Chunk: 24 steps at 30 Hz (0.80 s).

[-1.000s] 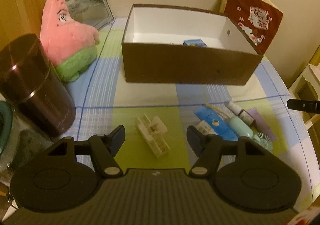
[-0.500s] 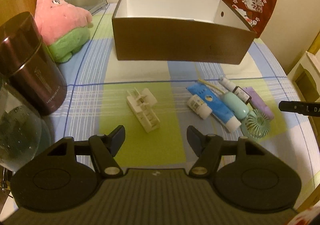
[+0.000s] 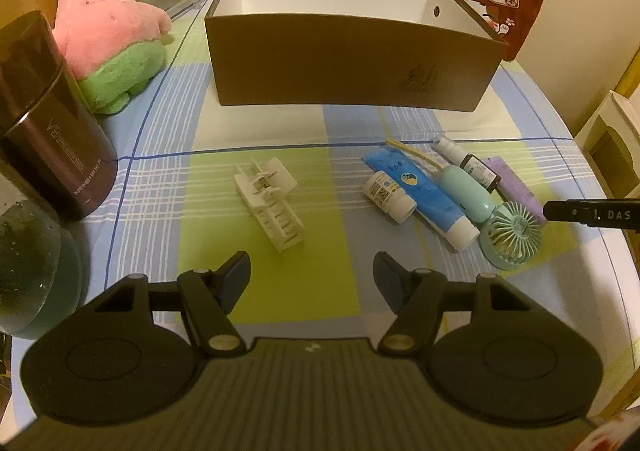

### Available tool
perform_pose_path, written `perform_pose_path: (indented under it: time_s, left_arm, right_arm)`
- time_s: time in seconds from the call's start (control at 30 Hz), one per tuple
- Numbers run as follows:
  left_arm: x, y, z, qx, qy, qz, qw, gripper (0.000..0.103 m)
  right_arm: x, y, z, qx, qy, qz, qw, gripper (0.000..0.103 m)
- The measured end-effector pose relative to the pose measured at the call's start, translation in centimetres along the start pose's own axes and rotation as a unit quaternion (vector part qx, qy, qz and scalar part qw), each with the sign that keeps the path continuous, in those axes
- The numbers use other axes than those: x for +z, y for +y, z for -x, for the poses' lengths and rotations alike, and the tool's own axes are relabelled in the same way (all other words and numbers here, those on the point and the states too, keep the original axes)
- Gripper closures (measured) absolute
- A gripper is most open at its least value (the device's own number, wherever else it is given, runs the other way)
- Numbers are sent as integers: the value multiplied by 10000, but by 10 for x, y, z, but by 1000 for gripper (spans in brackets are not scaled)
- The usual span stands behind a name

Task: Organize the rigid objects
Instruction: 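Grasp the white clip rack with the left tool while the right tool grasps the purple tube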

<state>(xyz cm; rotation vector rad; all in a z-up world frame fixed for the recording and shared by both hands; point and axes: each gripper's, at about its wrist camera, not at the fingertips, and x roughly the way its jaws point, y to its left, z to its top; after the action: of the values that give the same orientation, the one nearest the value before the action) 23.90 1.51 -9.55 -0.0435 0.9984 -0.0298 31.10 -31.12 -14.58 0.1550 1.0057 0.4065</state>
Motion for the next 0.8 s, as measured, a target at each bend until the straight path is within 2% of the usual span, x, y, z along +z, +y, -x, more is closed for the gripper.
perform_pose_path:
  time_s: [0.37, 0.57, 0.67, 0.8]
  left_arm:
    - [8, 1, -23, 74, 63, 17, 10000, 37]
    - [14, 2, -33, 175, 79, -38, 9998, 37]
    - [16, 5, -37, 228, 86, -52, 9997, 37]
    - [19, 9, -42, 274, 117, -34, 9996, 37]
  right_arm:
    - [12, -3, -29, -44, 178, 139, 9997, 59]
    - [17, 4, -50, -161, 368, 423, 9983, 65]
    - [16, 10, -54, -306, 299, 684, 9967, 70]
    - [16, 11, -57, -494, 180, 647, 9965, 70]
